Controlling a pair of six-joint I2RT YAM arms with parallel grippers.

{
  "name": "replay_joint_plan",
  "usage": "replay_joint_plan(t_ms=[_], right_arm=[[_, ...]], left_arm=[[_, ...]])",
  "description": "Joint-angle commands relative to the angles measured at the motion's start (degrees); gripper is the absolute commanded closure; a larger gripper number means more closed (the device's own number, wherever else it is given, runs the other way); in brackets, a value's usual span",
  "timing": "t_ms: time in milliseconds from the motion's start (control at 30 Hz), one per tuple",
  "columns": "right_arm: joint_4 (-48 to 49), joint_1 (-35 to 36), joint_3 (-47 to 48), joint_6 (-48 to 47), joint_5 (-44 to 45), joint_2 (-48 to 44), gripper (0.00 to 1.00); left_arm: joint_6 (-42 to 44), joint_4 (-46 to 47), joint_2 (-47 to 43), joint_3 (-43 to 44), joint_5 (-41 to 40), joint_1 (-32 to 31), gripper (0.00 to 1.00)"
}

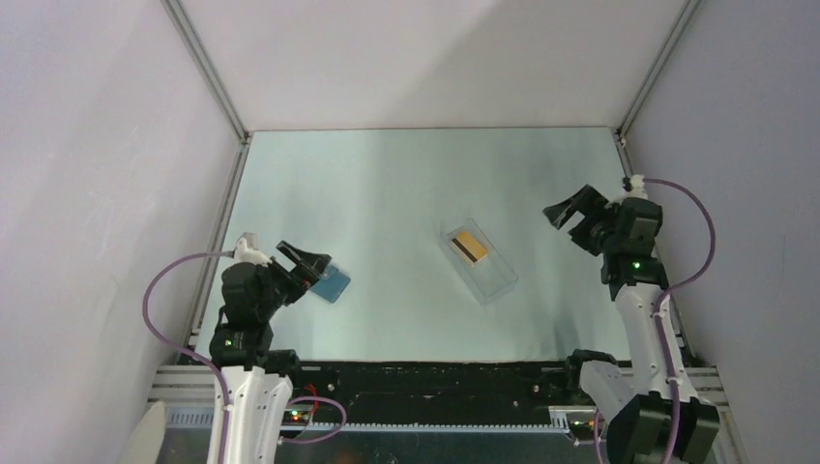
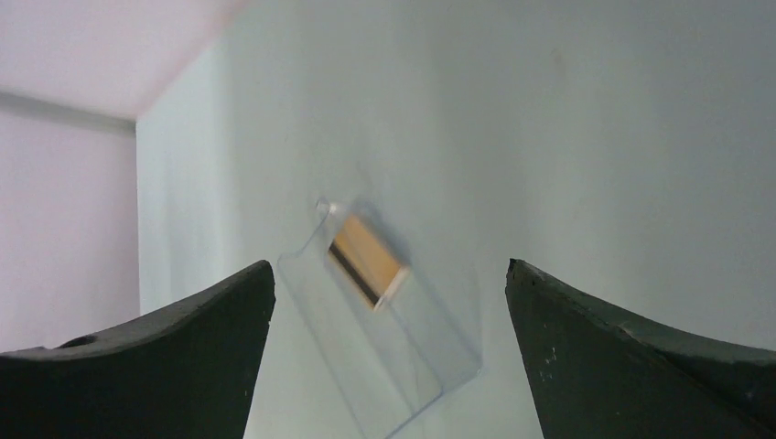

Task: Put the credit cards into the card holder
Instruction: Pick up the card holder from the center of the board.

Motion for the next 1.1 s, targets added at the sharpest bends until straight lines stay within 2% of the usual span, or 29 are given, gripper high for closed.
replay_joint_plan(t_ms=[0,167,367,500,700,867,933,1067], right_arm=[[-5.6,8.4,0.5,-2.8,2.7,-3.0,0.00],[-6.6,19.2,0.5,-1.5,5.5,-3.0,0.00],[-2.1,32.7,1.7,2.9,7.3,1.8,0.00],[-1.9,40.8,6.9,2.7,9.4,10.1,0.00],[4.3,49.7,13.3,4.9,7.3,24.2,0.05],[5.0,53.1,23.1,4.1,4.3,38.3,0.10],[5.8,53.7,26.7,4.5,1.6,43.4,0.13],[6.5,55.1,35.5,5.2,-2.4,54.7,0.20]], left_arm=[[-4.4,0.3,1.5,-1.6,-4.0,0.5,0.02],[-8.6,-0.4,6.5,-3.2,-7.2,0.4,0.02],[-5.7,-1.8,23.1,-0.7,-11.6,0.6,0.02],[-4.2,-1.8,28.8,0.6,-12.9,0.6,0.00],[-4.1,-0.9,32.7,0.9,-15.9,2.2,0.09],[-3.9,3.8,34.2,-1.0,-12.6,7.8,0.14],[-3.8,8.4,35.5,-1.9,-9.9,10.0,0.16],[-2.9,12.4,40.8,-1.2,-6.6,11.7,0.18]])
